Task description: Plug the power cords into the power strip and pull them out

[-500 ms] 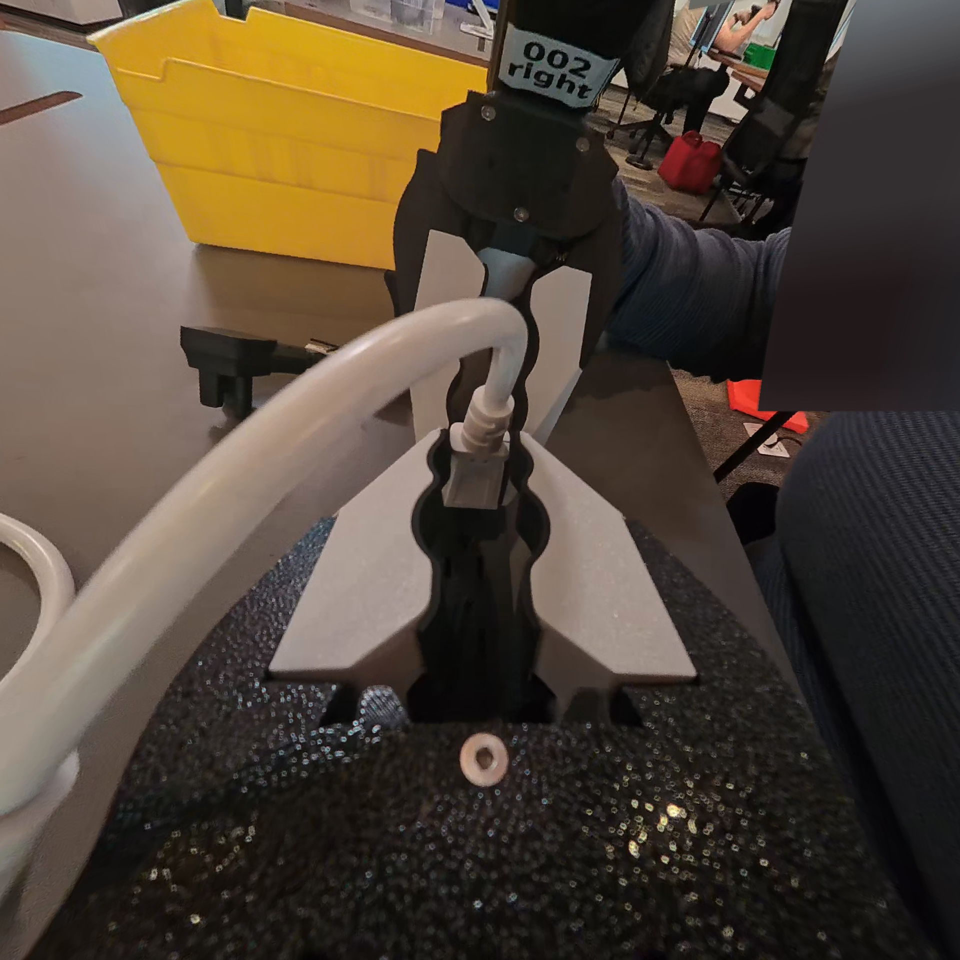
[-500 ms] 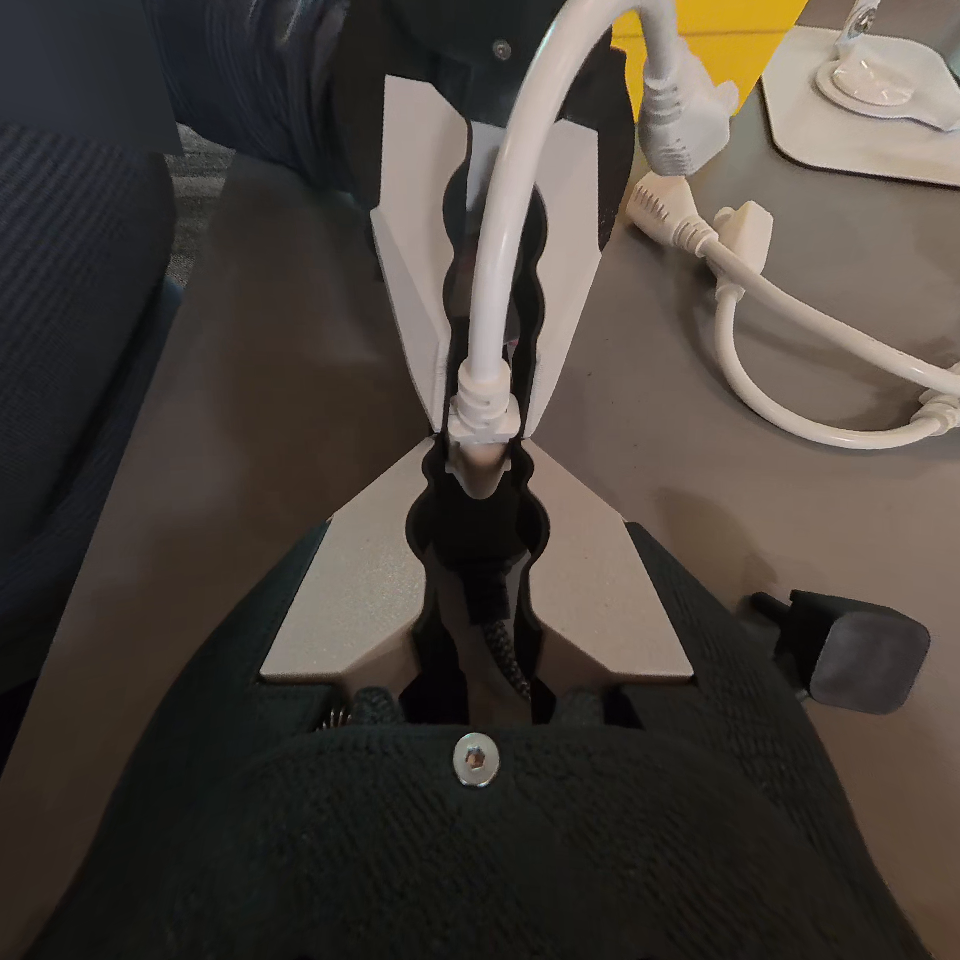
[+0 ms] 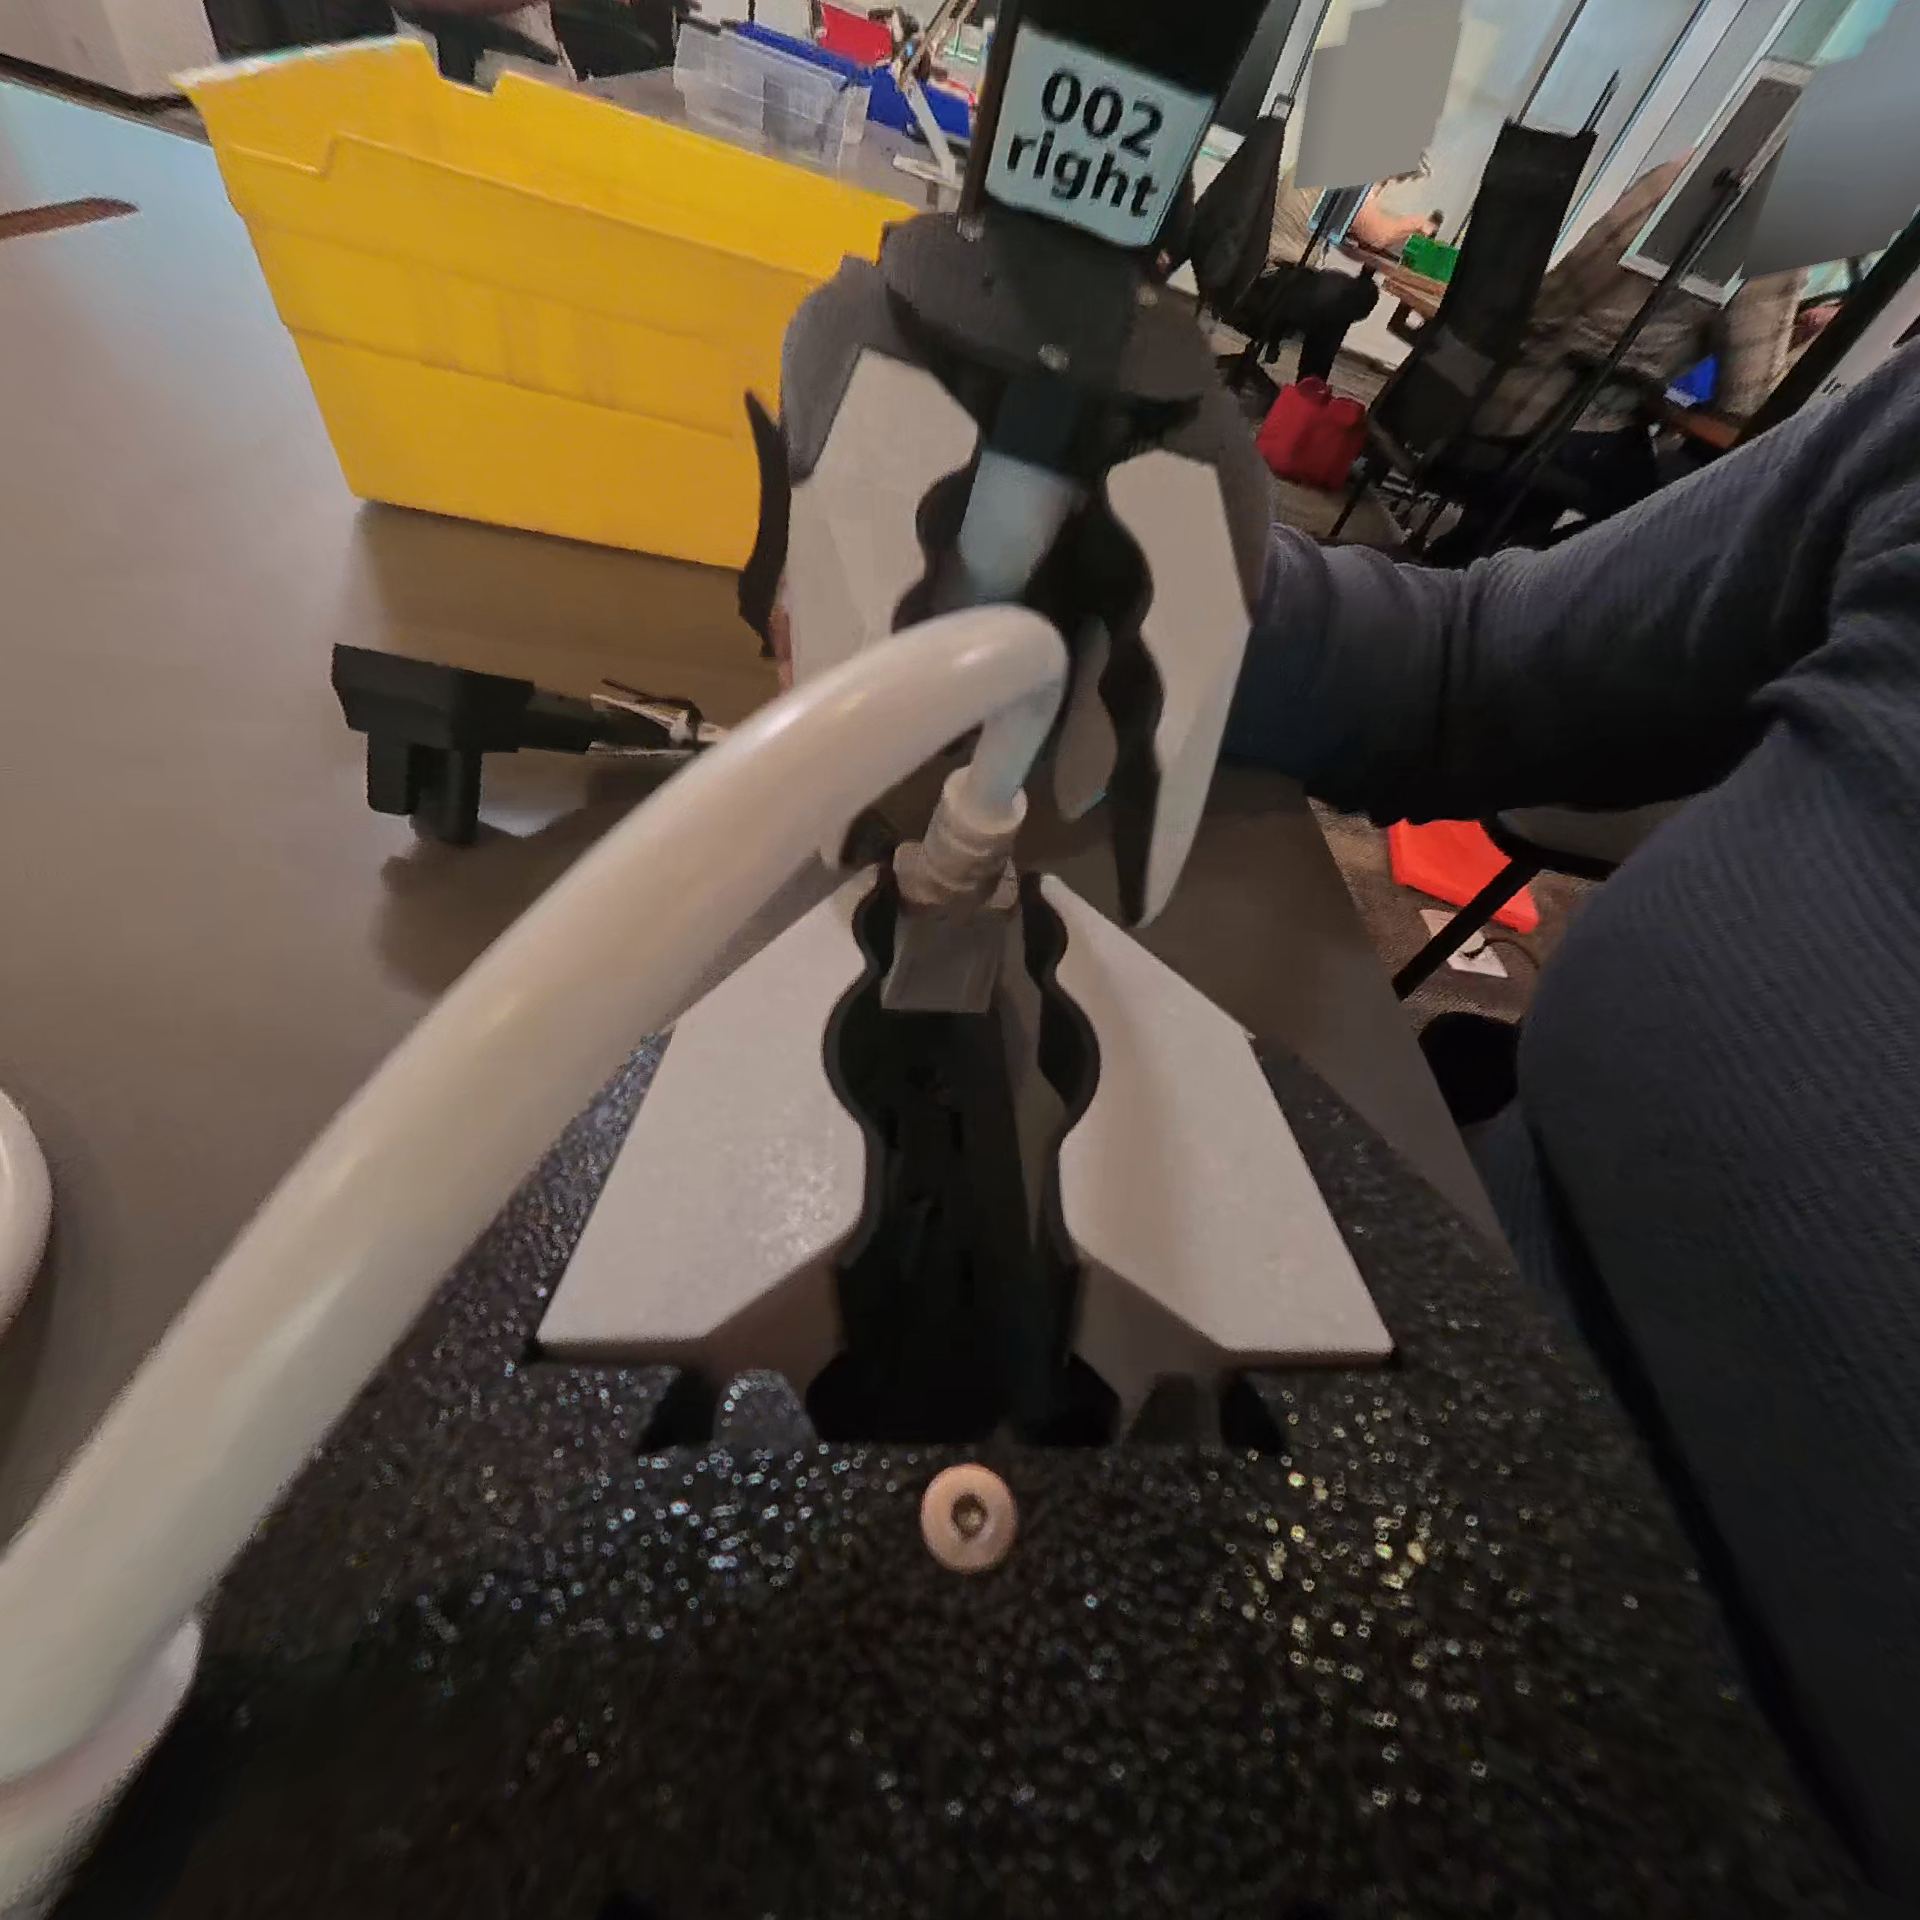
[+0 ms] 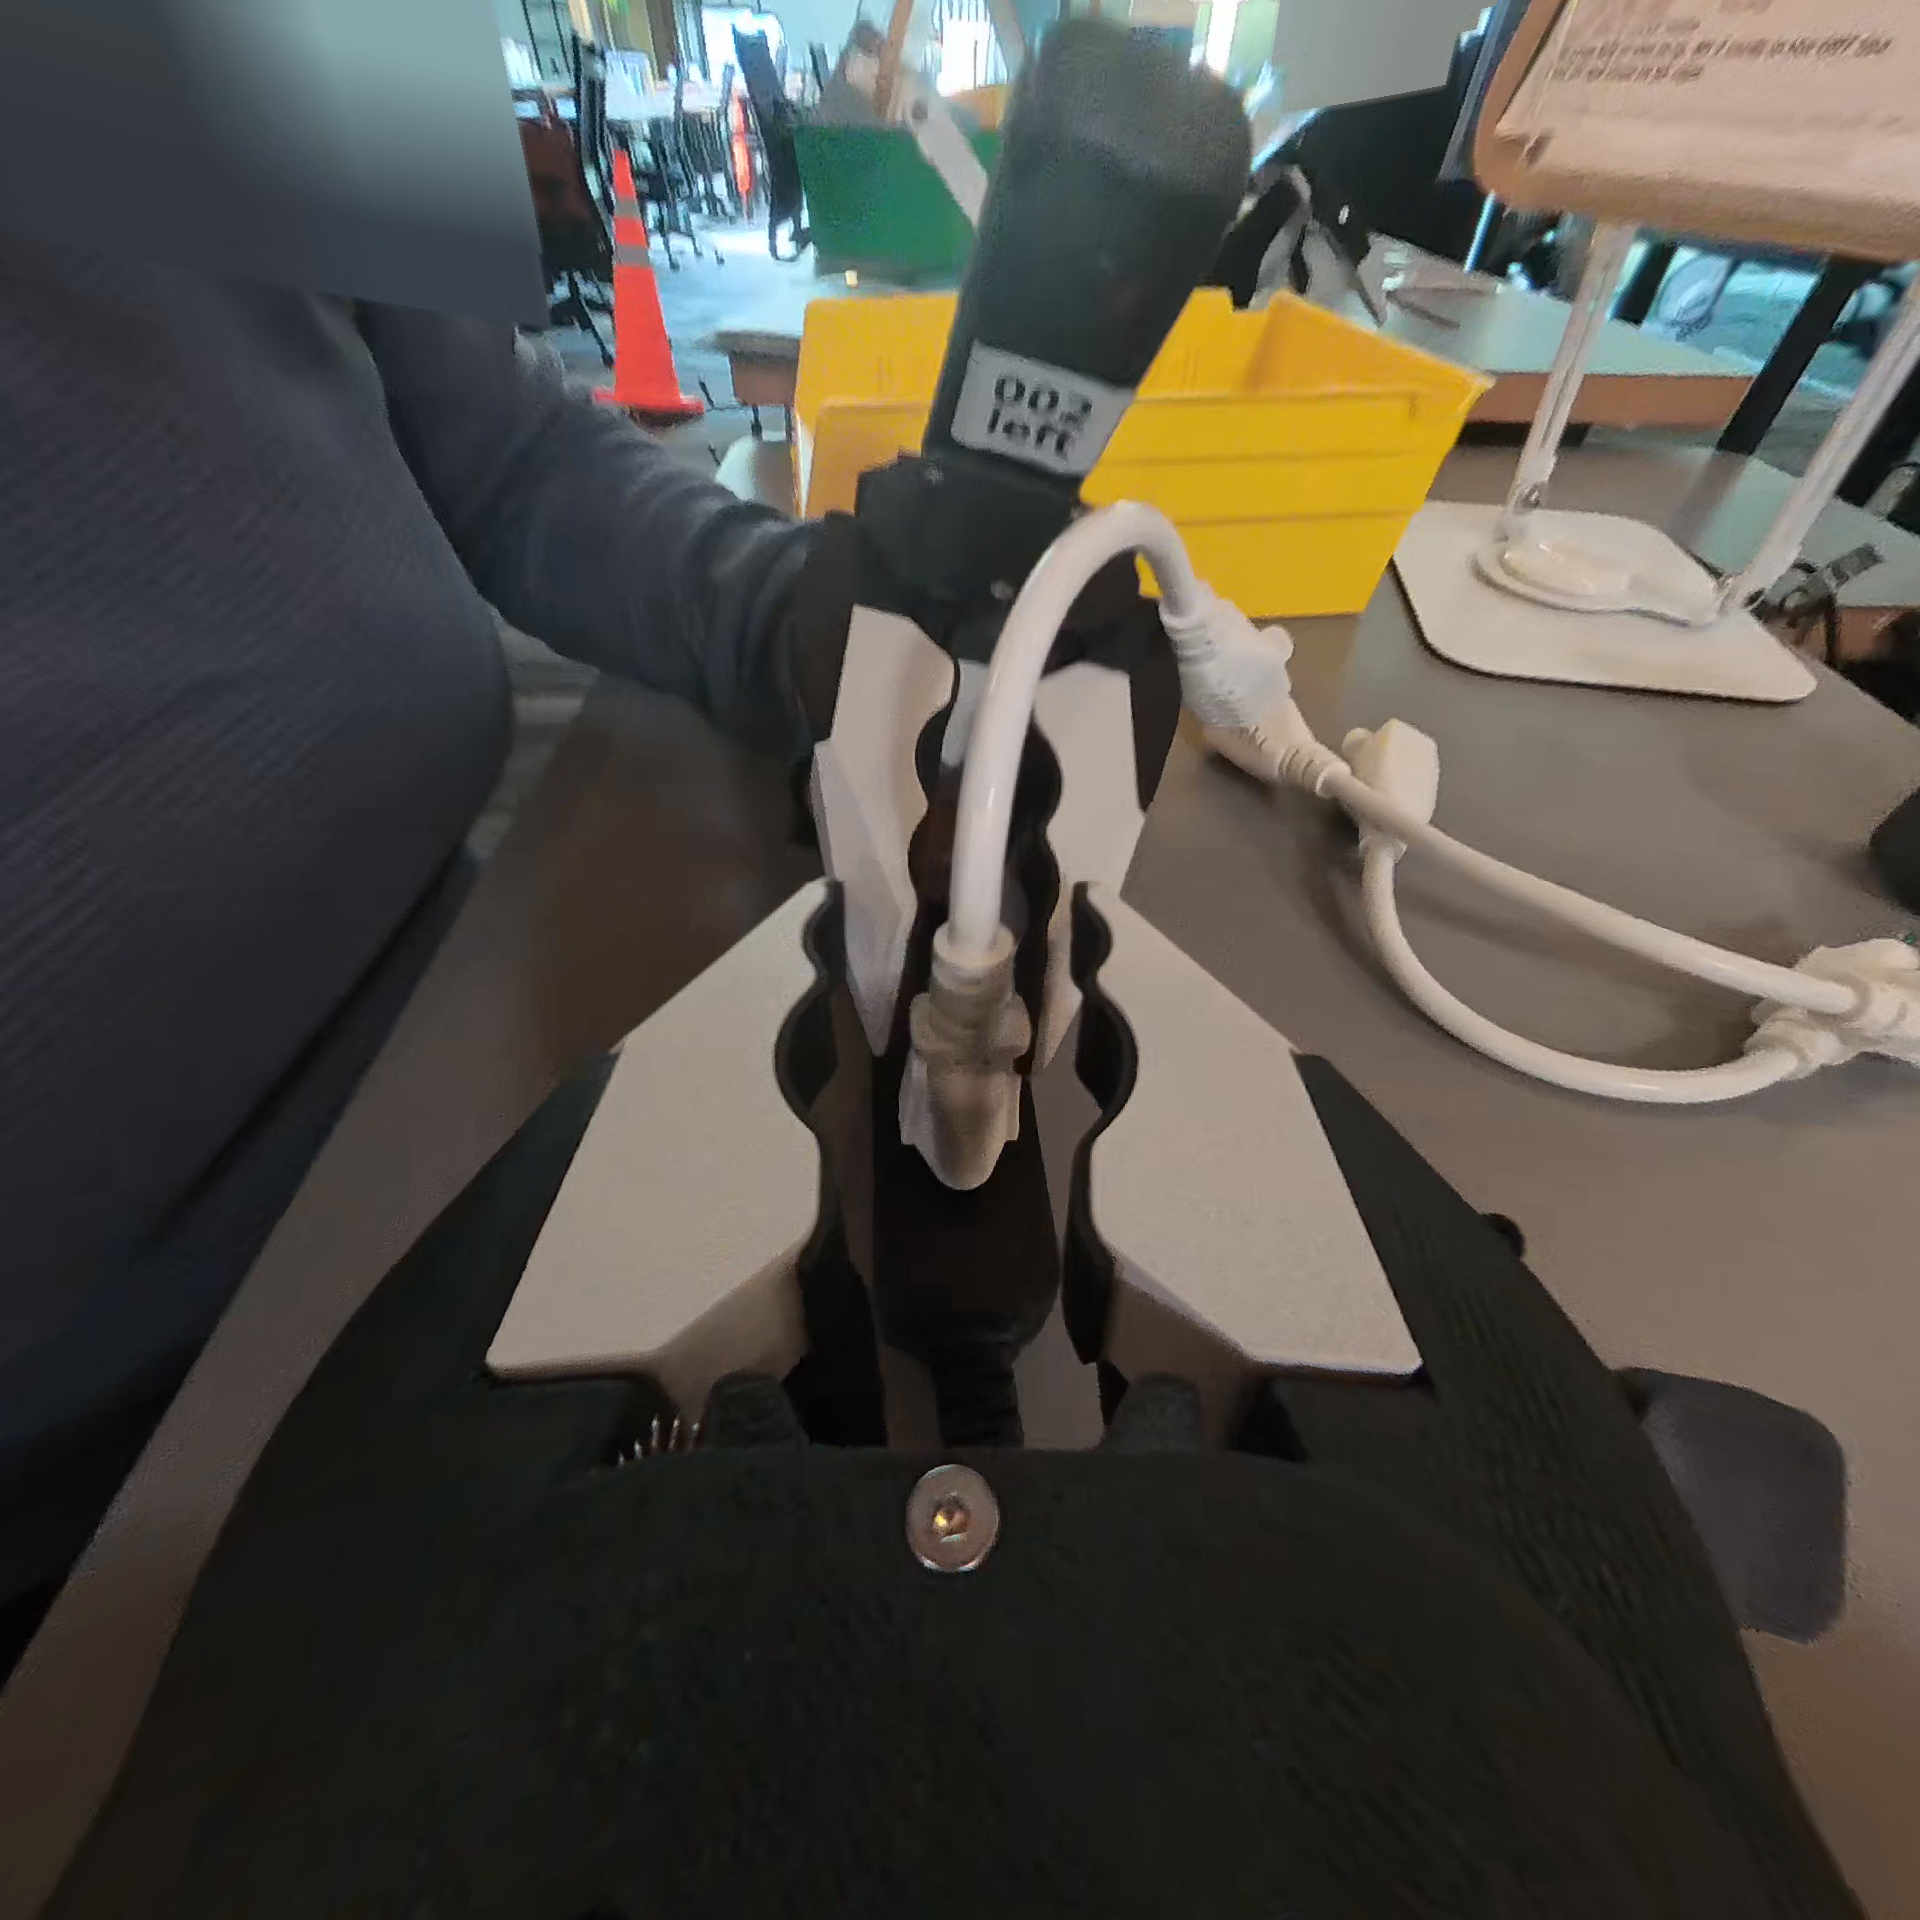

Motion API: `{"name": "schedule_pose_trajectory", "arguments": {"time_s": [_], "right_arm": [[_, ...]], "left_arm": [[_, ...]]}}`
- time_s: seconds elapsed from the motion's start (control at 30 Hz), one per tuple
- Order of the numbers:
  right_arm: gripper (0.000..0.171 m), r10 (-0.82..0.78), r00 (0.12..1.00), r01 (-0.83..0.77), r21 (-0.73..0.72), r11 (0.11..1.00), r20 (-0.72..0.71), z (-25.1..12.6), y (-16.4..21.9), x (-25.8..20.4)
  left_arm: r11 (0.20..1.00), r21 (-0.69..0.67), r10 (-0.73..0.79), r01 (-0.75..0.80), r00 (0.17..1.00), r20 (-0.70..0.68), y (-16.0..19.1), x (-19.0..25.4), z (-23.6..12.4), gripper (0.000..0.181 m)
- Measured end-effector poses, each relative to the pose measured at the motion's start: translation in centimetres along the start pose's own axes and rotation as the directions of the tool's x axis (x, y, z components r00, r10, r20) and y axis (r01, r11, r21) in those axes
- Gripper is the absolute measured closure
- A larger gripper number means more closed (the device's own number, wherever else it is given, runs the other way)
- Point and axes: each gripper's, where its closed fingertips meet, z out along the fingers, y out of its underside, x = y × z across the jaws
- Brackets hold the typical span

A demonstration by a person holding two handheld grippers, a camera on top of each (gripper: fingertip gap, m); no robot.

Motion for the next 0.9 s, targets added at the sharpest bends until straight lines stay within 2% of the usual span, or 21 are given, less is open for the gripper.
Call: {"name": "schedule_pose_trajectory", "arguments": {"time_s": [0.07, 0.13, 0.2, 0.23, 0.33, 0.47, 0.6, 0.7, 0.77, 0.9], "right_arm": [[0.14, 0.005, 1.0, -0.006, 0.014, 1.0, 0.023, 0.3, 0.0, -0.4], [0.142, 0.015, 1.0, -0.016, 0.02, 1.0, 0.012, 0.4, 0.0, -0.2], [0.157, 0.008, 1.0, -0.008, 0.016, 1.0, -0.013, 0.3, 0.1, 0.2], [0.158, -0.005, 1.0, 0.006, 0.015, 1.0, -0.017, 0.2, 0.1, 0.2], [0.158, -0.02, 1.0, 0.02, 0.002, 1.0, -0.022, -0.1, 0.2, 0.3], [0.158, -0.034, 0.999, 0.034, -0.008, 0.999, -0.027, -0.4, 0.3, 0.4], [0.158, -0.035, 0.999, 0.035, -0.01, 0.999, -0.017, -0.5, 0.3, 0.3], [0.157, -0.049, 0.997, 0.047, -0.031, 0.998, -0.054, -0.6, 0.4, 0.8], [0.157, -0.059, 0.996, 0.055, -0.046, 0.997, -0.071, -0.9, 0.5, 1.0], [0.153, -0.04, 0.999, 0.039, -0.041, 0.998, -0.024, -0.2, 0.3, 0.2]], "left_arm": [[1.0, -0.013, 0.027, -0.027, 0.999, 0.021, 0.1, -0.1, -0.2, 0.158], [0.999, -0.032, 0.023, -0.021, 0.999, 0.044, 0.2, -0.5, -0.4, 0.155], [0.993, -0.107, 0.055, -0.049, 0.997, 0.052, 1.3, -0.7, -0.4, 0.135], [0.99, -0.128, 0.068, -0.063, 0.997, 0.036, 1.7, -0.5, -0.5, 0.118], [0.998, -0.058, 0.03, -0.031, 0.999, -0.016, 0.8, 0.0, -0.9, 0.109], [0.983, 0.162, -0.07, 0.081, 0.995, -0.075, -2.6, -0.3, -2.9, 0.119], [0.925, 0.346, -0.13, 0.157, 0.987, -0.099, -5.0, -1.2, -4.8, 0.152], [0.921, 0.373, -0.081, 0.116, 0.991, -0.109, -5.7, -0.5, -5.0, 0.181], [0.932, 0.358, -0.051, 0.053, 0.999, -0.017, -5.8, -0.9, -4.6, 0.181], [0.953, 0.301, -0.037, 0.046, 0.999, -0.037, -5.7, -0.1, -3.9, 0.181]]}}
